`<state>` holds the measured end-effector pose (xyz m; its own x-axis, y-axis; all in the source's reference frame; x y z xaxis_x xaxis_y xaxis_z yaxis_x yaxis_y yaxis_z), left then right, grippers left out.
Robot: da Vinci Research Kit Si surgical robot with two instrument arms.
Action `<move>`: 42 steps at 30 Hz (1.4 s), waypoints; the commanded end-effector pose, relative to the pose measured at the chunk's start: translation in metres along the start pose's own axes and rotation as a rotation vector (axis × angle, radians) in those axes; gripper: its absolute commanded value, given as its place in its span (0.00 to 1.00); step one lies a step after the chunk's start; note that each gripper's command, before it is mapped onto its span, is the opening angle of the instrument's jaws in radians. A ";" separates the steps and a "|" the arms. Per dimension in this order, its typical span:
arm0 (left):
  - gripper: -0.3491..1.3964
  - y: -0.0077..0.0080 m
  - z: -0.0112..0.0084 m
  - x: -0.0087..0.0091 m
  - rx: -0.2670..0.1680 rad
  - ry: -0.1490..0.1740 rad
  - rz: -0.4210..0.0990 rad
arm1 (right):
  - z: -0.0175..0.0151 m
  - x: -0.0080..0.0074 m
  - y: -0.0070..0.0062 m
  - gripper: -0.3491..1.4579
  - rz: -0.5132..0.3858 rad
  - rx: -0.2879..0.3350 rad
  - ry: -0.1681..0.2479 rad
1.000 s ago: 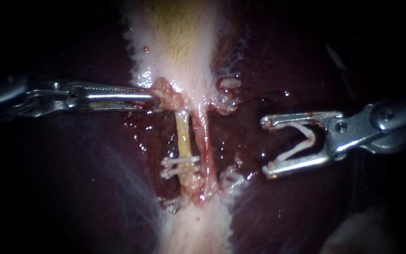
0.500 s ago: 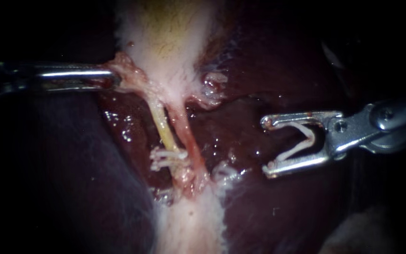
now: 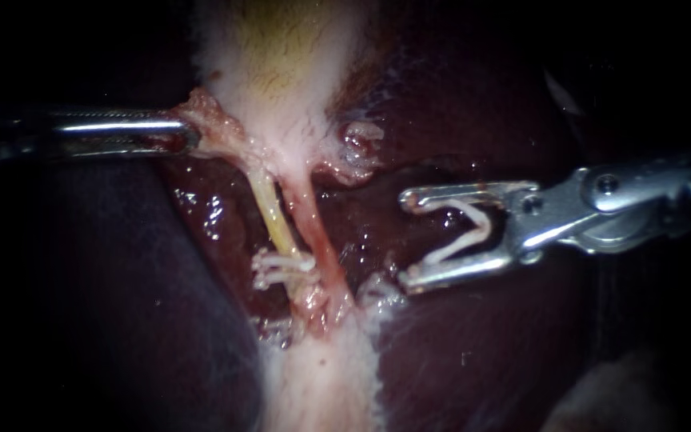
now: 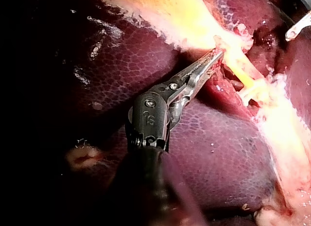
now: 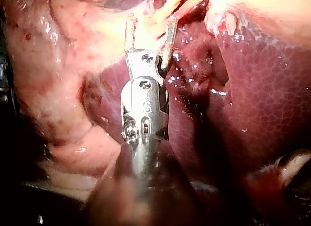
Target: Clipping third clip left tube
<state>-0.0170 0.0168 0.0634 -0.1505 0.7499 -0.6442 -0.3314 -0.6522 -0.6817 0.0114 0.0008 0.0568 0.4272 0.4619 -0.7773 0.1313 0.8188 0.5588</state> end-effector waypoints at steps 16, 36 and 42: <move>0.00 0.0003 0.0002 -0.0002 0.003 0.001 0.001 | 0.0076 -0.0017 0.0029 0.46 0.083 0.028 -0.072; 0.00 0.0007 0.0002 -0.0001 0.008 0.002 0.001 | 0.0104 -0.0039 0.0077 0.45 0.097 -0.010 -0.078; 0.00 0.0007 0.0003 -0.0001 0.008 0.002 0.001 | 0.0104 -0.0041 0.0093 0.45 0.103 -0.043 -0.075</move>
<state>-0.0175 0.0163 0.0630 -0.1492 0.7492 -0.6454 -0.3386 -0.6519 -0.6785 0.0201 0.0031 0.0684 0.5028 0.5191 -0.6912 0.0437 0.7833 0.6201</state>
